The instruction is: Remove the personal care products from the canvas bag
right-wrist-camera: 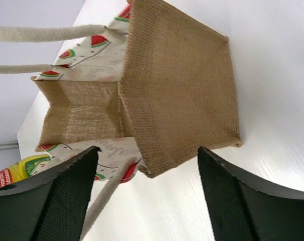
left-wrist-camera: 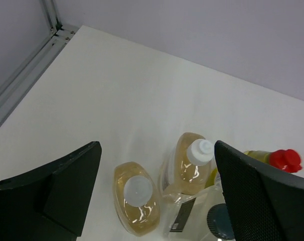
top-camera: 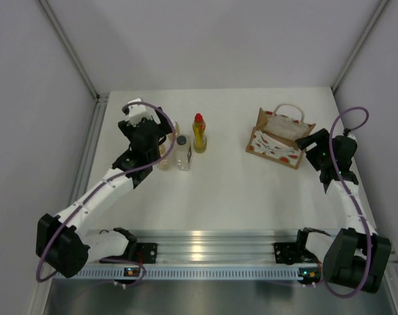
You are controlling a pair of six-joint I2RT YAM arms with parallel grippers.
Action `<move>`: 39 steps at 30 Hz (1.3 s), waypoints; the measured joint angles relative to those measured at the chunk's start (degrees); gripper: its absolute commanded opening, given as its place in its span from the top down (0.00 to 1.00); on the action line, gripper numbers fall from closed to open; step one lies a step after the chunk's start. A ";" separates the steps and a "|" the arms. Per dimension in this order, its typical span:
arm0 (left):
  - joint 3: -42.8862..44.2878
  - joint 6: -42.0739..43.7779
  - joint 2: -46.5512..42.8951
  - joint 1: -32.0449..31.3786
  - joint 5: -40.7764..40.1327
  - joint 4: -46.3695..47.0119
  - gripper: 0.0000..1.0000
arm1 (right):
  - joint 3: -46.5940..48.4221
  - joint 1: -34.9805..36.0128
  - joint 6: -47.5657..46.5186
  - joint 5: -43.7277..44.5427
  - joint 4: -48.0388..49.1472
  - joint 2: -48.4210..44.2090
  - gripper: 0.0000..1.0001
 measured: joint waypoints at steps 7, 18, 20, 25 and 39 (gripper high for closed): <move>12.09 -9.81 -3.63 0.00 0.50 -21.49 0.02 | 3.78 -0.02 -1.42 -0.22 -2.03 -2.97 0.01; 18.51 -11.96 -13.62 0.00 1.49 -45.24 0.02 | 10.40 0.00 -13.18 0.13 -14.56 -14.62 0.01; 18.51 -11.78 -15.58 0.00 1.49 -48.63 0.02 | 10.91 1.01 -15.28 1.62 -16.70 -18.16 0.01; 17.16 -10.51 -21.97 0.00 1.14 -54.01 0.02 | 10.88 5.70 -19.58 3.28 -22.05 -28.30 0.00; 12.55 -6.51 -35.10 0.00 2.08 -57.72 0.02 | 14.62 15.89 -31.12 6.08 -34.58 -41.18 0.01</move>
